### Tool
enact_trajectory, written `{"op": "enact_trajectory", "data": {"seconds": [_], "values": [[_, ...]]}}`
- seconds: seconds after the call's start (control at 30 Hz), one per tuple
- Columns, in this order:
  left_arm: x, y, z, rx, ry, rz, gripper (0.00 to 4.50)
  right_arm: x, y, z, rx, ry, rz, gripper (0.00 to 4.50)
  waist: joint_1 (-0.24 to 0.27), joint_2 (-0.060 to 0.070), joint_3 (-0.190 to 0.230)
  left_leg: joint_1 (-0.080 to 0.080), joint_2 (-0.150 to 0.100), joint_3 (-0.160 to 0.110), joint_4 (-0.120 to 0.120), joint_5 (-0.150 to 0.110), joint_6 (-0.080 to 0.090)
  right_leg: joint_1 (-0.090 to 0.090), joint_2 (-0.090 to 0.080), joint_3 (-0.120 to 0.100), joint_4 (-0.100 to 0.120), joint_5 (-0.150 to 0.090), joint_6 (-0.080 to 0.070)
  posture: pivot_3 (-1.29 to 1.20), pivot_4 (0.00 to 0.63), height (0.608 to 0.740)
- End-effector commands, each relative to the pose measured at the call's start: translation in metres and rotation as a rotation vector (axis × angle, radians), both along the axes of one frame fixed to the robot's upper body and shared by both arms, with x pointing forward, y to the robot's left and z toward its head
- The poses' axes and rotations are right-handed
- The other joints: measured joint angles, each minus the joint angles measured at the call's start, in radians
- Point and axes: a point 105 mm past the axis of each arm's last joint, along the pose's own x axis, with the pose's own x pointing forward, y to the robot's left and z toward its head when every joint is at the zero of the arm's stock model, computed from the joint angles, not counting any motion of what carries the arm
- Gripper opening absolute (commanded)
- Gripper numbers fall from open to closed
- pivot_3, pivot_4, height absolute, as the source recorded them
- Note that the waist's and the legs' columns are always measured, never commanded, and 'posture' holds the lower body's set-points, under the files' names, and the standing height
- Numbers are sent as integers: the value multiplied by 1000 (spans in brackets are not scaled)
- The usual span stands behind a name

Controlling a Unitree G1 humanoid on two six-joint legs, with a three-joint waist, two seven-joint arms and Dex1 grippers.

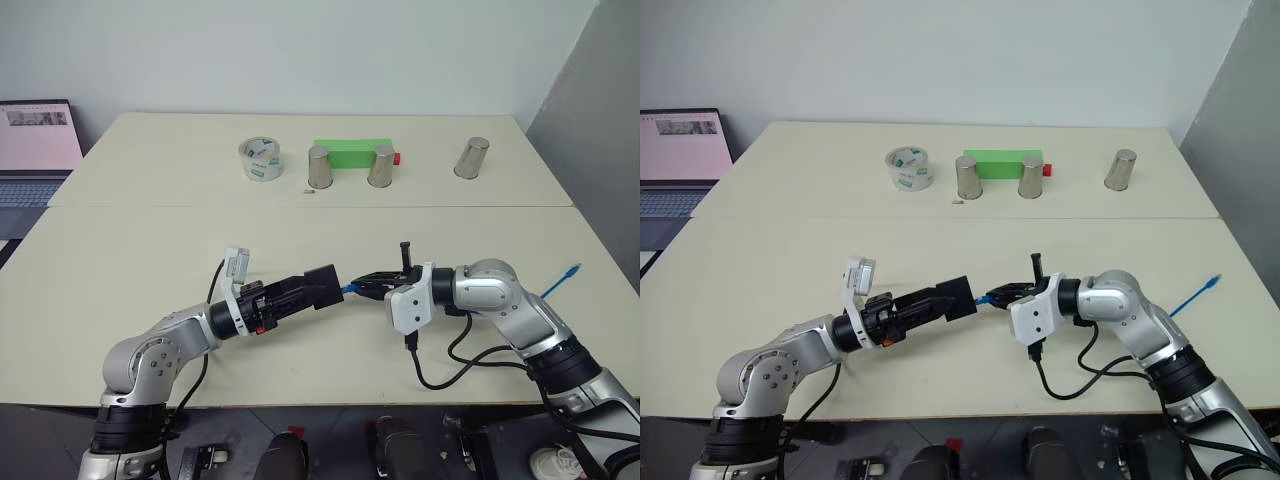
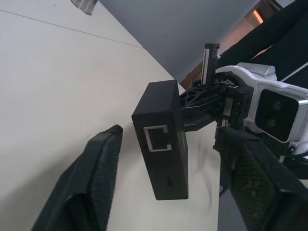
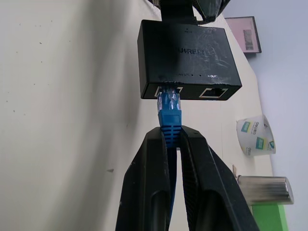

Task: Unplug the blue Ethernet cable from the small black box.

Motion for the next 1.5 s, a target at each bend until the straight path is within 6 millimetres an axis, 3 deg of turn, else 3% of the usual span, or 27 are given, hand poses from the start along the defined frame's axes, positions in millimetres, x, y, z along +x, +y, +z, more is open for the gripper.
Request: {"op": "enact_trajectory", "data": {"seconds": [0.03,0.3,0.37,0.43,0.47,0.57,0.63,0.93,1.13,1.5], "values": [[-1,-4,5,-16,-14,-22,2304,3,4,15,24,-80,18,72,0,0,0,0,0,0,0,0,0,0,0,0,0,0,0,0,150,740],[2,-5,2,-2,-17,-12,779,-4,12,13,15,-112,71,72,1,0,0,0,0,0,0,0,0,0,0,0,0,0,0,0,150,740],[4,-3,2,4,-16,-5,777,-6,13,11,7,-106,85,72,1,0,0,0,0,0,0,0,0,0,0,0,0,0,0,0,150,740],[5,0,1,12,-13,4,777,-8,11,8,-6,-90,85,781,1,0,0,0,0,0,0,0,0,0,0,0,0,0,0,0,150,740],[7,2,1,11,-9,11,777,-8,10,6,-16,-81,83,847,1,0,0,0,0,0,0,0,0,0,0,0,0,0,0,0,150,740],[7,4,1,30,-19,-7,777,-9,3,5,-63,-71,74,1755,1,0,0,0,0,0,0,0,0,0,0,0,0,0,0,0,150,740],[5,3,2,58,-36,-40,777,-14,-3,7,-58,16,58,1946,1,0,0,0,0,0,0,0,0,0,0,0,0,0,0,0,150,740],[-7,2,11,247,-258,-294,776,-41,-16,30,210,689,-86,1946,7,0,0,0,0,-1,0,0,0,0,0,-1,0,0,-1,0,150,740],[-7,-4,20,294,-380,-394,776,-35,-5,37,360,928,-164,1946,7,0,0,-1,0,-1,0,0,0,0,1,-1,0,-1,-1,0,150,740],[-9,-12,23,281,-432,-424,776,-42,2,31,350,1191,-187,1946,7,0,0,-2,0,-1,-1,0,0,-1,1,-1,-2,-1,-1,0,150,740]]}}
